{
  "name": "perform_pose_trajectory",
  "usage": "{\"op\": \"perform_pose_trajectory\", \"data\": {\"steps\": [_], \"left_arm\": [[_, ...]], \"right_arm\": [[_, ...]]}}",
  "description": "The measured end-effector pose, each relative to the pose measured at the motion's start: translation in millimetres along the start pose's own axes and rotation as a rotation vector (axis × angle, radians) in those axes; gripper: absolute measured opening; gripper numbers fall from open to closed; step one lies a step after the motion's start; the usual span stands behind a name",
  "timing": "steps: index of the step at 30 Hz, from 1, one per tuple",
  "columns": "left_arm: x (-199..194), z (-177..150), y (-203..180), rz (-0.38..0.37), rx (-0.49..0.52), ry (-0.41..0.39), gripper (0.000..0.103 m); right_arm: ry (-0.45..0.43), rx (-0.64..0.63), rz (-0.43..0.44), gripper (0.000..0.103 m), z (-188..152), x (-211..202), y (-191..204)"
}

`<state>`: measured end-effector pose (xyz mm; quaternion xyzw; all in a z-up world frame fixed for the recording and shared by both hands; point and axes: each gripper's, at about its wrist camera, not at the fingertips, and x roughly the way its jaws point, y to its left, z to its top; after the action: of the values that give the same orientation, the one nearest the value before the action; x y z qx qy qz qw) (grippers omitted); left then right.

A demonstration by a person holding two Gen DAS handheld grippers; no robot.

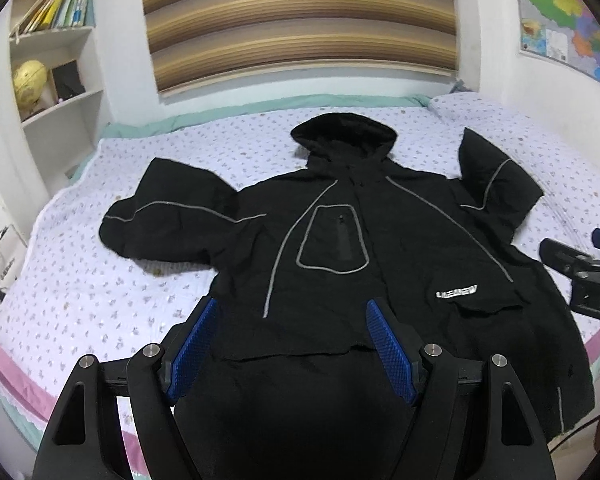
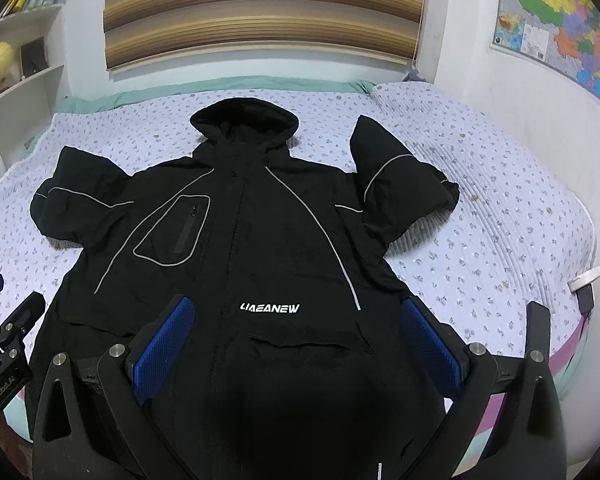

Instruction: Fold large clothes

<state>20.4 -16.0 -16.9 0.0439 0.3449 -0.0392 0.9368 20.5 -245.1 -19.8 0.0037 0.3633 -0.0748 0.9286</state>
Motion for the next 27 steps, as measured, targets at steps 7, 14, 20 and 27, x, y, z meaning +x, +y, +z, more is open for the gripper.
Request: {"op": "perform_pose_trajectory", "data": {"steps": [7,14,20,27], "left_arm": [[-26,45,-16,0.031,0.11,-0.138,0.077],[-44,70,-42,-0.083,0.114,-0.214,0.077],[-20,87,-80,-0.136,0.133,-0.171,0.077],[87,109,-138,-0.121,0.11,0.042,0.077]], "right_arm": [[-0.02,-0.015,-0.024,0.103,1,-3,-3],[-0.073,-0.001,-0.061,0.103,8,-12,-23],[-0.075,0.049,-0.044,0.103,8,0,-56],[-0.03,0.19,-0.021,0.103,11,50,-147]]}}
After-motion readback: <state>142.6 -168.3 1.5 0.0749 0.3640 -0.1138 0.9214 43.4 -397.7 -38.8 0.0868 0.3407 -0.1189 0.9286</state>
